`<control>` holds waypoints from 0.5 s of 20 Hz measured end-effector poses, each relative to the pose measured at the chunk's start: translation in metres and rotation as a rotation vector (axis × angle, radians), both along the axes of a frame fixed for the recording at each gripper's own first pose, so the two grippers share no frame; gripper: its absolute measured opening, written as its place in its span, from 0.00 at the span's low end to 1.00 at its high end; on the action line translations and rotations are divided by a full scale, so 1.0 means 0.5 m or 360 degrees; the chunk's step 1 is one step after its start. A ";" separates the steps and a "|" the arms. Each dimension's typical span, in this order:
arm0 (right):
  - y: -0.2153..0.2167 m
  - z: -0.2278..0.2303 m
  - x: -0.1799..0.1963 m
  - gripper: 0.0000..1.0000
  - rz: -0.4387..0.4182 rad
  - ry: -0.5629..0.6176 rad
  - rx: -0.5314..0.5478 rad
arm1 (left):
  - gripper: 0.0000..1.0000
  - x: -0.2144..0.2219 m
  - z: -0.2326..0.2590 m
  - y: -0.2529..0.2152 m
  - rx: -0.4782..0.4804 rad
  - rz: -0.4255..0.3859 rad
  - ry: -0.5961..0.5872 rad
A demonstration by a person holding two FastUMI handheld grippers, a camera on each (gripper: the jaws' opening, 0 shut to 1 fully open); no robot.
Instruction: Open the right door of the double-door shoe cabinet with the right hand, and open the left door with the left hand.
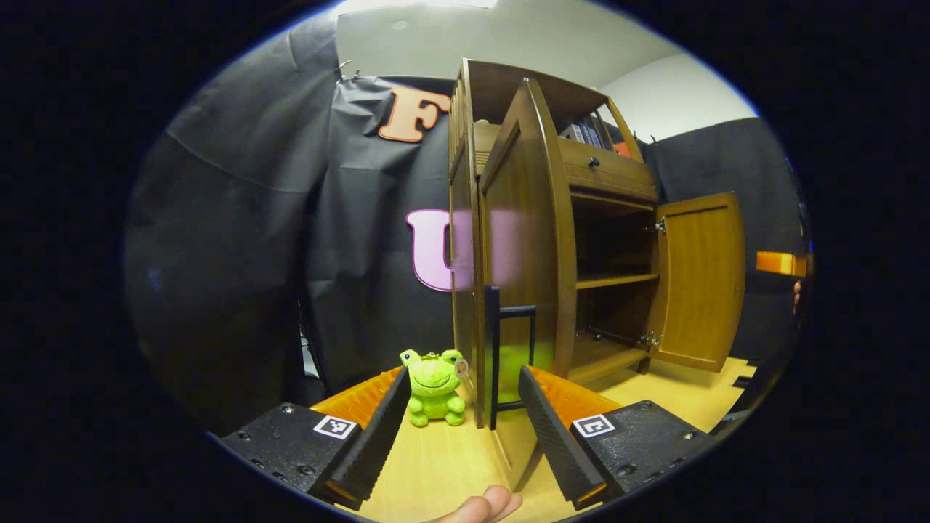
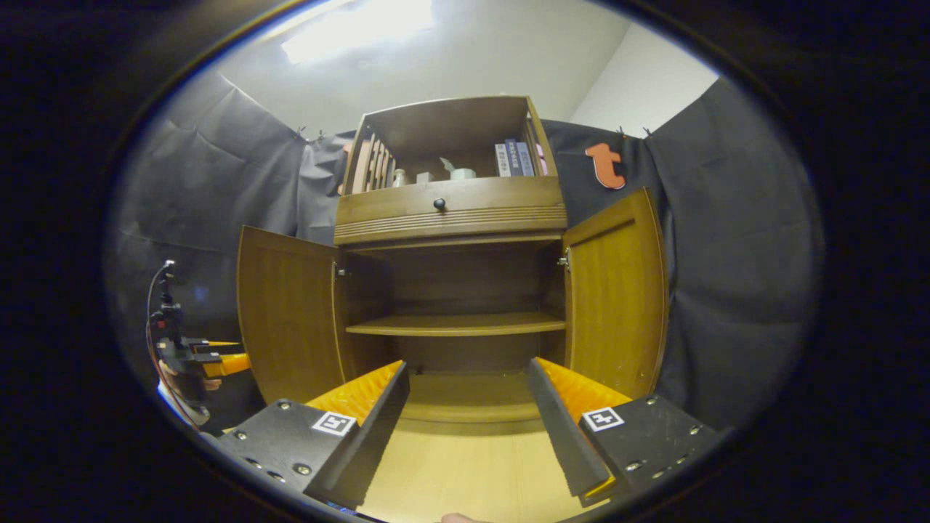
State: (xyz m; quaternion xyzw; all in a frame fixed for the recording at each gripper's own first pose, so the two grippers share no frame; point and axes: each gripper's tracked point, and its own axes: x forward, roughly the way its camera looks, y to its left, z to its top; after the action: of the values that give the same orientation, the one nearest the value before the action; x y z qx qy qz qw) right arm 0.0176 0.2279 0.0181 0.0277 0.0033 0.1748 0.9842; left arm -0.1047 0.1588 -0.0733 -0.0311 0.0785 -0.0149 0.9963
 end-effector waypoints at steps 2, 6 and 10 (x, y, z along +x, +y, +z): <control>-0.007 -0.004 -0.002 0.98 0.0008 0.0005 0.0012 | 0.91 -0.022 0.020 0.010 0.0009 0.0068 -0.0033; -0.012 -0.007 -0.010 0.98 0.0039 -0.0002 0.0029 | 0.93 -0.066 0.046 0.015 -0.0003 0.0174 -0.0067; -0.009 -0.002 -0.022 0.98 0.0057 -0.0021 -0.0006 | 0.91 -0.074 0.091 -0.014 0.0015 0.0203 -0.0109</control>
State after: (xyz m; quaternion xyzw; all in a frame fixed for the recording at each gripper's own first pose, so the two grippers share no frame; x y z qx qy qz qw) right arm 0.0067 0.2233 0.0170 0.0245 -0.0024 0.1927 0.9810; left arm -0.1418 0.1516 -0.0276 -0.0307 0.0424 0.0479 0.9975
